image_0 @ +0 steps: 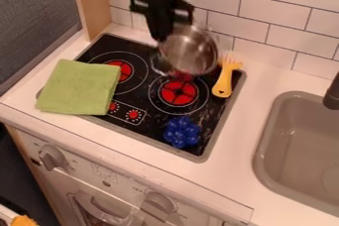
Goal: Put the silver pot on the green cloth
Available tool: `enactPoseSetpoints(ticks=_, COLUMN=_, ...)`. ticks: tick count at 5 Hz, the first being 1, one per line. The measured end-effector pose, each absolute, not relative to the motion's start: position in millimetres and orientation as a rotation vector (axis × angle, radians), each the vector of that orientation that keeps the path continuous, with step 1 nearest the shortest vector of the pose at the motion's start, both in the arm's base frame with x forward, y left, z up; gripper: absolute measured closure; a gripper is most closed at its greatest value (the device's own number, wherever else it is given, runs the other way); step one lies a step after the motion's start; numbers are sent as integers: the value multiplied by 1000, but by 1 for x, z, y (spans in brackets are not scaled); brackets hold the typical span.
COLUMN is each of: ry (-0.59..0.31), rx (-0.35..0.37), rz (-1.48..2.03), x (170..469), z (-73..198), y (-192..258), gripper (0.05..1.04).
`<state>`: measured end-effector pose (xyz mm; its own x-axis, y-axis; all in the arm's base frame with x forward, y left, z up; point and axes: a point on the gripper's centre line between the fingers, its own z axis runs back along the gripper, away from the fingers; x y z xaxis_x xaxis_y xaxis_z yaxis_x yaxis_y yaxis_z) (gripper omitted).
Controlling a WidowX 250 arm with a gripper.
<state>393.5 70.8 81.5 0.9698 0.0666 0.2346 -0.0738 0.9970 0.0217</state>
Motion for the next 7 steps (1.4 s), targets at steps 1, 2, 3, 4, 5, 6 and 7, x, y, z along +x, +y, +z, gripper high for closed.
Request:
enactPoseSetpoints(ticks=1, ry=-255, rx=98, rz=110, x=349, z=111, y=97, gripper=1026)
enactPoseSetpoints(ticks=2, ry=-164, rx=148, rz=123, x=304, z=86, y=117, gripper=1027)
enactPoseSetpoints(ticks=3, ry=-93, rx=184, rz=112, x=276, z=66, y=131, gripper=1028)
enactPoseSetpoints(ticks=4, ry=-100, rx=192, rz=116, x=273, z=63, y=140, gripper=1028)
enactPoseSetpoints(ticks=5, ry=-95, rx=183, rz=128, x=274, z=60, y=150, gripper=1028)
enactPoseSetpoints(ticks=6, ry=-135, rx=146, rz=153, x=278, z=66, y=161, gripper=1028)
enactPoseSetpoints(ticks=7, ry=-138, rx=115, rz=160, x=276, z=67, y=162, gripper=1028)
